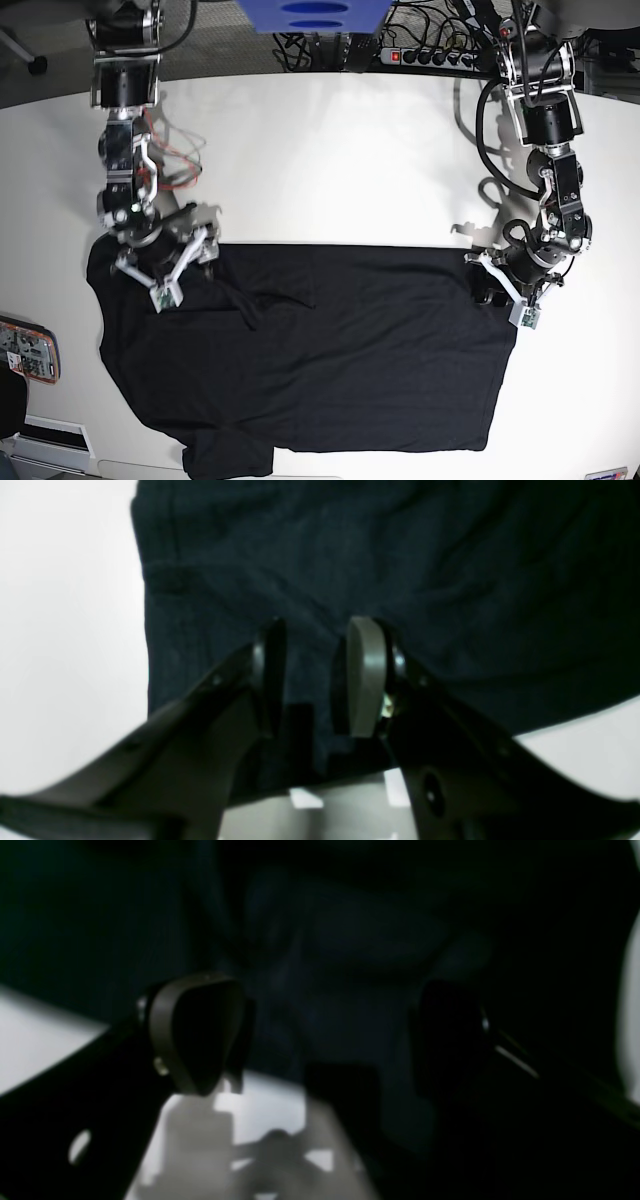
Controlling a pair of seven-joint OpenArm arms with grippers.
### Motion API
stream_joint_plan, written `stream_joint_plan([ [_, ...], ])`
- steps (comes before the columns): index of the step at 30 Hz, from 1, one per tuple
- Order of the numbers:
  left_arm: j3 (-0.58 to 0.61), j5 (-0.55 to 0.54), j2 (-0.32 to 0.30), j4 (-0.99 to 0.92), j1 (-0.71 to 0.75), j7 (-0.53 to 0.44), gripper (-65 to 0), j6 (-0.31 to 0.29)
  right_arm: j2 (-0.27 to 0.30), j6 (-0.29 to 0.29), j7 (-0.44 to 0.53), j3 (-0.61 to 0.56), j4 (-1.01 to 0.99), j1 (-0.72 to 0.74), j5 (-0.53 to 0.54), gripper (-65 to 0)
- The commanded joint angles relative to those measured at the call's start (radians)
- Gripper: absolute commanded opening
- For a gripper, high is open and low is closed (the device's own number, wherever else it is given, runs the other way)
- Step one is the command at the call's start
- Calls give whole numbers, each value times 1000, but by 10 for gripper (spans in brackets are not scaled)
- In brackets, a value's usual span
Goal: Fold the T-shirt properly
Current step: 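Pull the folded edge with both grippers to smooth the shirt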
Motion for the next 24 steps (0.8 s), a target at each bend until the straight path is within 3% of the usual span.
stream_joint_plan([
  [1,-4,-14,-15,32,-25,-21,-459,0,9,1,-8,7,24,22,4,-85],
  [7,2,-16,-1,9,-25,-38,-461,0,9,1,-25,8,14,105,4,-85],
  [12,25,-10,25,-153,-54,-297,-461,1,7,1,60,8,-136,222,4,-85],
  [16,50,-11,27,-295,-85,-381,-461,1,7,1,90,8,-217,222,4,-85],
  [24,50,-11,22,-327,-42,-420,-461,1,7,1,187,7,-362,220,4,-85],
])
